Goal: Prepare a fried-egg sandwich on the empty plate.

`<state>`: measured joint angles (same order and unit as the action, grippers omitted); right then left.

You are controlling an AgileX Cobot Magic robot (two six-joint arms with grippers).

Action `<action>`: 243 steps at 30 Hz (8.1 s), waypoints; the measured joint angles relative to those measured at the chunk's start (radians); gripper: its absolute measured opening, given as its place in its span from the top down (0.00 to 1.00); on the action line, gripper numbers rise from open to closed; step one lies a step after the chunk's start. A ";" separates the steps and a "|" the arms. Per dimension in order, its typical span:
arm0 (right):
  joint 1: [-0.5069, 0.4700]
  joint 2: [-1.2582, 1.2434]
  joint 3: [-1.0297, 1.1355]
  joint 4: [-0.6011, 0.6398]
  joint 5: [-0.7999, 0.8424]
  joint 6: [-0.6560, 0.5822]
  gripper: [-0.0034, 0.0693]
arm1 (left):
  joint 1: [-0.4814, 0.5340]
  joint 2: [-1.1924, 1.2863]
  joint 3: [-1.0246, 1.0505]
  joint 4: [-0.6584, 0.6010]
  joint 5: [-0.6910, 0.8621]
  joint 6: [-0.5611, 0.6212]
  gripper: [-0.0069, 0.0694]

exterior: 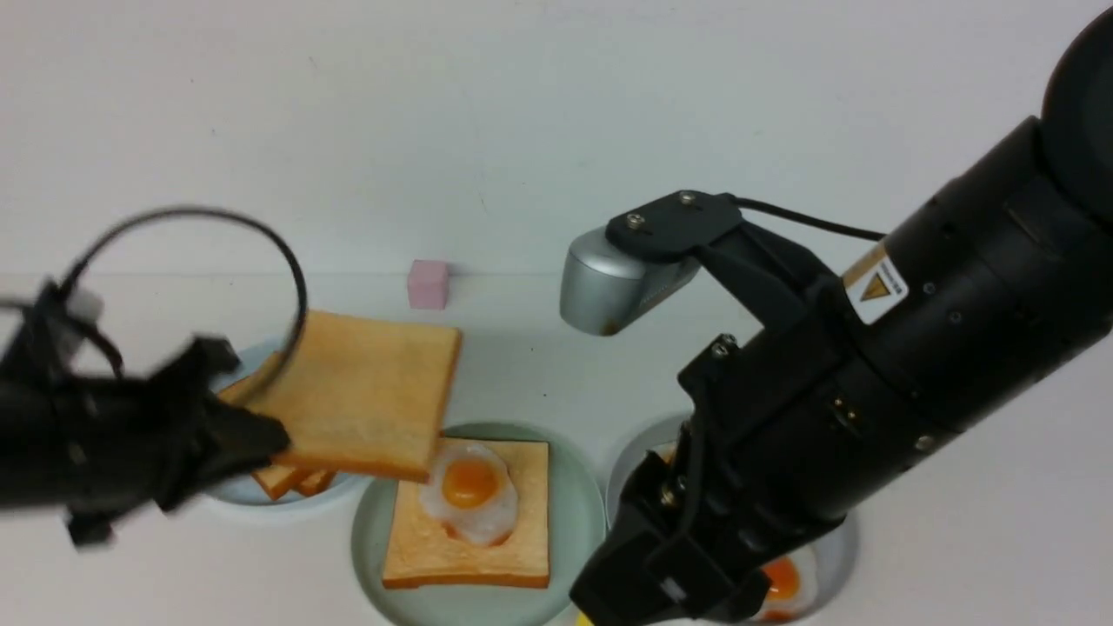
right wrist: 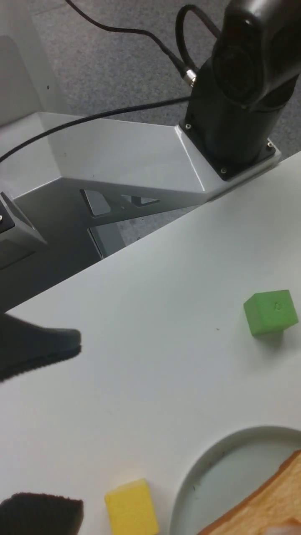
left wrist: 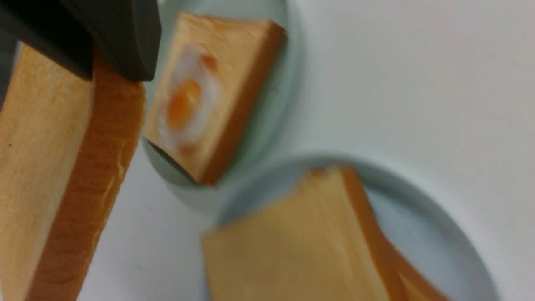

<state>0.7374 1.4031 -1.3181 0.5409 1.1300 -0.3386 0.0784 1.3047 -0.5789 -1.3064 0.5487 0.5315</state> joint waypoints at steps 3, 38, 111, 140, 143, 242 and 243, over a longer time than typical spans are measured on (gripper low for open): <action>0.000 0.000 0.000 -0.002 0.000 0.000 0.31 | -0.122 -0.037 0.138 -0.298 -0.104 0.226 0.84; 0.000 -0.001 0.000 0.002 0.053 0.023 0.31 | -0.319 0.280 0.001 -0.412 -0.245 0.318 0.60; 0.000 -1.025 1.023 -0.589 -1.010 0.517 0.95 | -0.319 -1.330 -0.212 1.023 0.690 -0.940 0.93; 0.000 -1.083 1.029 -0.611 -1.007 0.517 0.92 | -0.314 -1.316 0.054 1.408 0.168 -0.850 0.92; 0.000 -1.083 1.029 -0.611 -1.007 0.517 0.92 | -0.264 -1.312 0.196 1.431 0.004 -0.843 0.92; -0.696 -1.413 1.338 -0.601 -0.750 0.493 0.76 | -0.063 -1.316 0.599 1.314 -0.105 -0.597 0.78; -0.696 -1.413 1.338 -0.604 -0.750 0.493 0.75 | -0.063 -1.316 0.599 1.314 -0.105 -0.597 0.78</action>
<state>0.0416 -0.0096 0.0198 -0.0629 0.3800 0.1548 0.0155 -0.0116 0.0198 0.0081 0.4435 -0.0653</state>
